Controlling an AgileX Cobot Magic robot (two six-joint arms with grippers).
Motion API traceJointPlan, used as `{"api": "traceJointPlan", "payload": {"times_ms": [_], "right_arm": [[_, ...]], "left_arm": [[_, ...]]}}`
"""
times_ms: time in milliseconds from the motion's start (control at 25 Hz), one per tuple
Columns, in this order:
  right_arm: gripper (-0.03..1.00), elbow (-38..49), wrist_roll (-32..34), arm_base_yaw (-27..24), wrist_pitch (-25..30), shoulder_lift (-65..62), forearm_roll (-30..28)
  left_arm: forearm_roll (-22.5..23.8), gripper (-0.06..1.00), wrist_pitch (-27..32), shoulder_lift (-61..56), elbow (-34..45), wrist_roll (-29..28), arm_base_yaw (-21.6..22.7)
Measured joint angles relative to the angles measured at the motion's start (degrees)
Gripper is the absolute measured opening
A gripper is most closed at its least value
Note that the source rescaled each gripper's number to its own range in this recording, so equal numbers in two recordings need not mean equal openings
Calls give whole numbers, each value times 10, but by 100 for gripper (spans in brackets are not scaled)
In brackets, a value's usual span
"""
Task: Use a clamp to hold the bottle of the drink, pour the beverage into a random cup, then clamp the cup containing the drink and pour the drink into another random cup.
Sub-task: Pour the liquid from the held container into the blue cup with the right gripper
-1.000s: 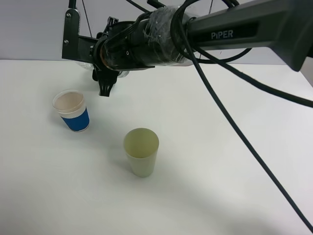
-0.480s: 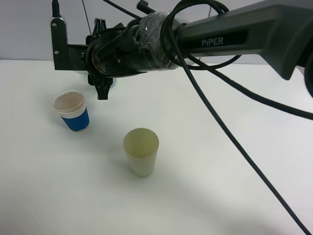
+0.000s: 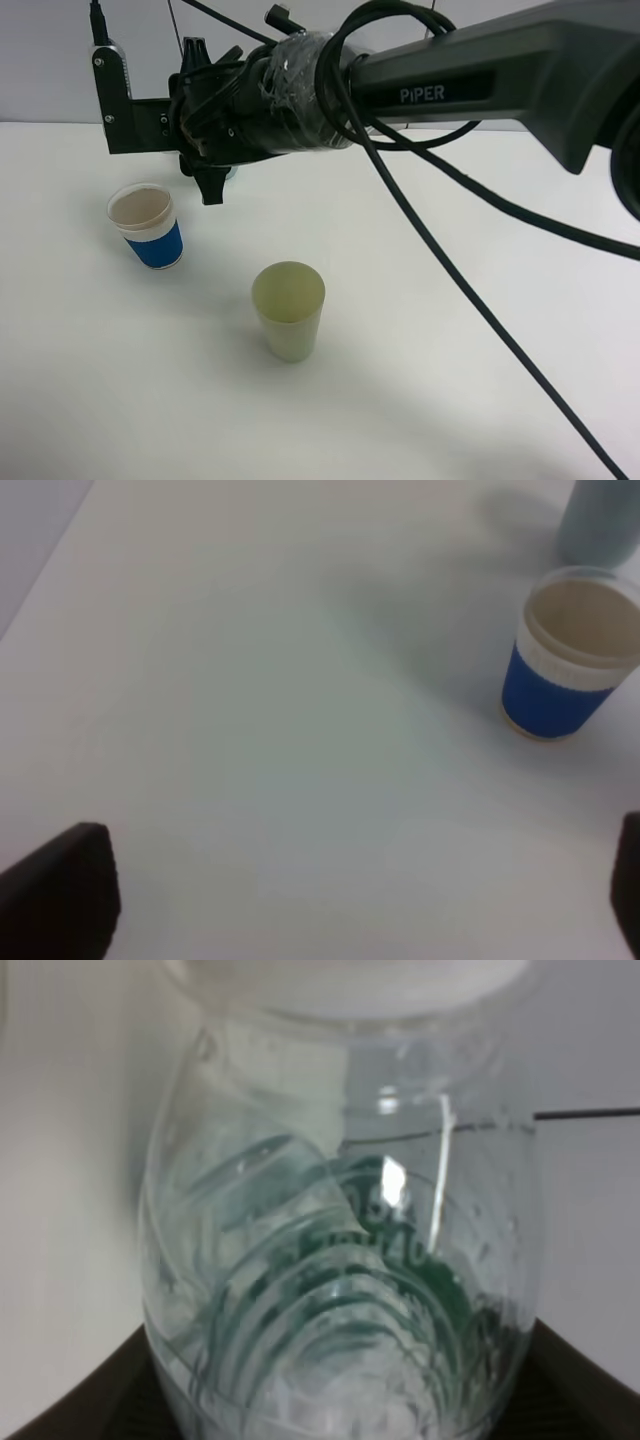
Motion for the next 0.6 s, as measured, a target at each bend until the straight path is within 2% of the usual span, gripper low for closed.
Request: {"api": "traceJointPlan", "payload": {"times_ms": [120,320,600], "right_arm": [[0,-2,-3,2,16,1,-1],[0,-27,-3,11,81,25,0],[0,-33,-9,20,81,31,-2]], "left_arm": [[0,100,0,0,0,0,0],[0,100,0,0,0,0,0],[0,100,0,0,0,0,0]]}}
